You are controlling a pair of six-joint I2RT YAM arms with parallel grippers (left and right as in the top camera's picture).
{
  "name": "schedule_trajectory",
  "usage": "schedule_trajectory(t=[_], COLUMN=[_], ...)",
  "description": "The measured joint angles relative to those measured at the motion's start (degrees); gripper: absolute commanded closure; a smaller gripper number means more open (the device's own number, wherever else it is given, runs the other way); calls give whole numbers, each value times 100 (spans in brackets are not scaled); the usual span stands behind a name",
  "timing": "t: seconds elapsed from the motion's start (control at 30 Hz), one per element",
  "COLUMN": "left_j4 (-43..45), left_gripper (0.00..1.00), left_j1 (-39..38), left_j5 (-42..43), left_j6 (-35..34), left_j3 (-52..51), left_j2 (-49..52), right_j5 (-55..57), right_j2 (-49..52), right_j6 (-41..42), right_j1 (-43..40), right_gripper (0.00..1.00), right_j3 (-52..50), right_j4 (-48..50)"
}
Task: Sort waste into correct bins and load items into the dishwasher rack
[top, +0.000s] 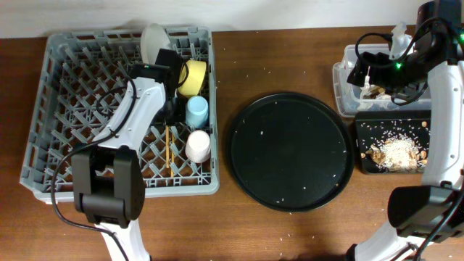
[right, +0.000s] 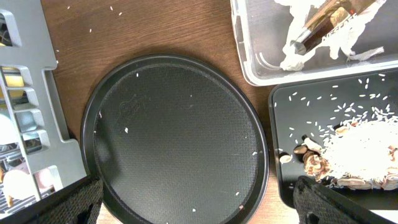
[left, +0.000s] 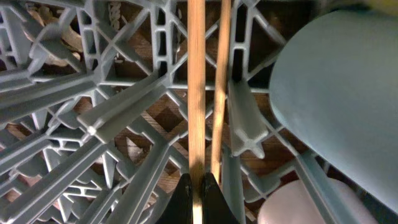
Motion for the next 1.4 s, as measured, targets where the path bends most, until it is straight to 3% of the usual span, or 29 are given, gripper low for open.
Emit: schedule_trajectory(t=[0.13, 0.23, 0.4, 0.43, 0.57, 0.93, 1.03, 1.13, 1.2, 1.27, 1.4], left_j4=[-90, -372, -219, -66, 144, 168, 168, 168, 166, 170, 146], left_gripper=[70, 54, 40, 1, 1, 1, 1, 1, 1, 1, 1], left_j1=[76, 50, 37, 37, 37, 37, 37, 37, 37, 37, 37], left_j5=[-105, -66, -4, -44, -87, 142, 160, 160, 157, 160, 186], left_j6=[22, -4, -26, -26, -39, -39, -39, -39, -39, -39, -39], left_j3=[2, 179, 791, 907, 931, 931, 931, 931, 931, 931, 931], left_j2=[-4, -61, -1440, -1939, -2632, -2608, -2608, -2608, -2608, -2608, -2608], right_j5=[0, 0, 0, 0, 0, 42, 269, 1139, 1414, 1370, 901], right_j2=[0, 0, 0, 0, 0, -15, -581, -1510, -2041, -2594, -3895], right_j6=[-4, -2, -4, -2, -2, -2, -216, -1029, -1506, -1683, -1738], right_j1=[0, 0, 0, 0, 0, 118, 1084, 2133, 2288, 2175, 1873], right_gripper=[1, 2, 1, 2, 2, 1, 2, 2, 2, 2, 1], right_j3=[0, 0, 0, 0, 0, 0, -9, -17, -105, -999, -3832], right_j4=[0, 0, -2, 0, -2, -2, 70, 688, 1250, 2243, 4277])
